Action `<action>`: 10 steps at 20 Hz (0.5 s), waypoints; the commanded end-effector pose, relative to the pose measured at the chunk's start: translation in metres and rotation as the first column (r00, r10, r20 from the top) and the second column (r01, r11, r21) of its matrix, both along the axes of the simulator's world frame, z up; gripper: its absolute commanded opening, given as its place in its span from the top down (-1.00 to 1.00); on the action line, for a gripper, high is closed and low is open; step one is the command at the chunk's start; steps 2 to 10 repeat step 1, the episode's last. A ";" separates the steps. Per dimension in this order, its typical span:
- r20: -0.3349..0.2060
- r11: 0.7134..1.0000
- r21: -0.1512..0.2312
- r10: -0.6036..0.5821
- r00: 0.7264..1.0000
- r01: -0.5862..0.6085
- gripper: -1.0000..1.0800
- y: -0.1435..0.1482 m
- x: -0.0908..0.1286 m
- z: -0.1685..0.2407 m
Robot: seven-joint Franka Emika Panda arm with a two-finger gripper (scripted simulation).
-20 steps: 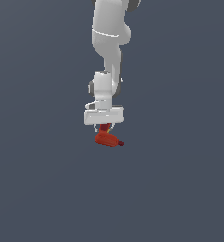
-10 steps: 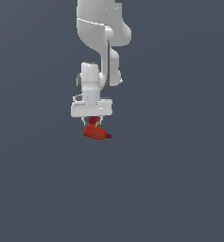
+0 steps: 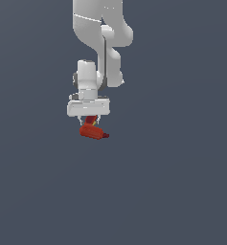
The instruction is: Pick up the object and move it to a goal position.
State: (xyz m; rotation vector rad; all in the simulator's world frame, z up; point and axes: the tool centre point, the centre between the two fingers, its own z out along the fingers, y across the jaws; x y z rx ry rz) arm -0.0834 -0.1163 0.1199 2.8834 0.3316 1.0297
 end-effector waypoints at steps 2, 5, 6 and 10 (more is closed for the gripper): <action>0.005 1.000 0.000 0.001 1.000 -0.001 1.00 -0.001 0.001 0.002; 0.005 1.000 0.000 0.001 1.000 -0.001 1.00 -0.001 0.001 0.002; 0.005 1.000 0.000 0.001 1.000 -0.001 1.00 -0.001 0.001 0.002; 0.005 1.000 0.000 0.001 1.000 -0.001 1.00 -0.001 0.001 0.002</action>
